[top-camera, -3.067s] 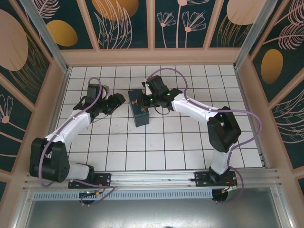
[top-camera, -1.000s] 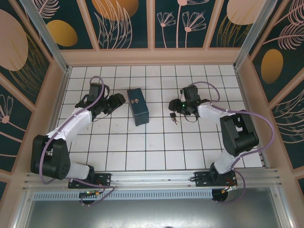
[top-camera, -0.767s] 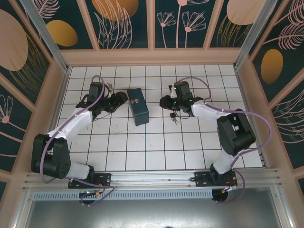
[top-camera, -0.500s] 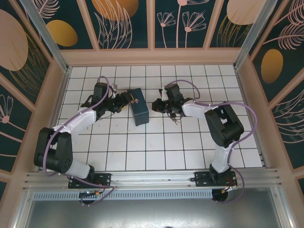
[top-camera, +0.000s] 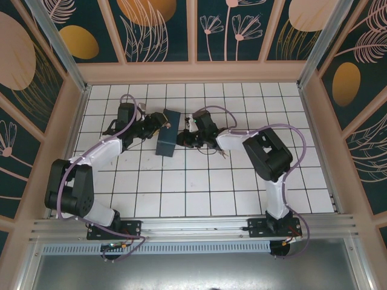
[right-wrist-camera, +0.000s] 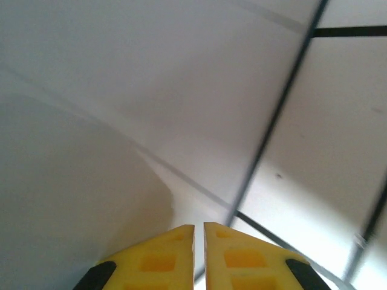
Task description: Unlock the padlock with the key
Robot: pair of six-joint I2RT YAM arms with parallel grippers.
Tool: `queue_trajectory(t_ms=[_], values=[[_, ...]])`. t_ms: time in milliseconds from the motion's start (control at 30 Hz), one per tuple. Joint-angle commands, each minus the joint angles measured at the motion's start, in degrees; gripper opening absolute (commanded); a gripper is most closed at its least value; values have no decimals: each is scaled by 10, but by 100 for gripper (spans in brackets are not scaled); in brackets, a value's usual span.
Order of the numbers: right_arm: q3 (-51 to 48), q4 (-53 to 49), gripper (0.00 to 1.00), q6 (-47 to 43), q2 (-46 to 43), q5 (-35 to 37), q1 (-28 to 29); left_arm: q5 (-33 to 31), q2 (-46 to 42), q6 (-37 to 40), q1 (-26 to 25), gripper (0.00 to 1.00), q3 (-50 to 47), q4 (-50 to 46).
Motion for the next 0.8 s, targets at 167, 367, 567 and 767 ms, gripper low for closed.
queue_trajectory(t_ms=[167, 367, 567, 767], values=[[111, -72, 17, -20, 67, 38, 28, 27, -17, 13, -18, 59, 21, -40], [93, -182, 22, -70, 33, 146, 12, 5, -8, 23, -17, 59, 28, -63], [54, -258, 31, -119, -12, 254, -6, 4, 0, 16, -17, 59, 22, -46], [-1, -219, 35, -135, -84, 246, -21, -35, -8, 54, -7, 59, 53, -85]])
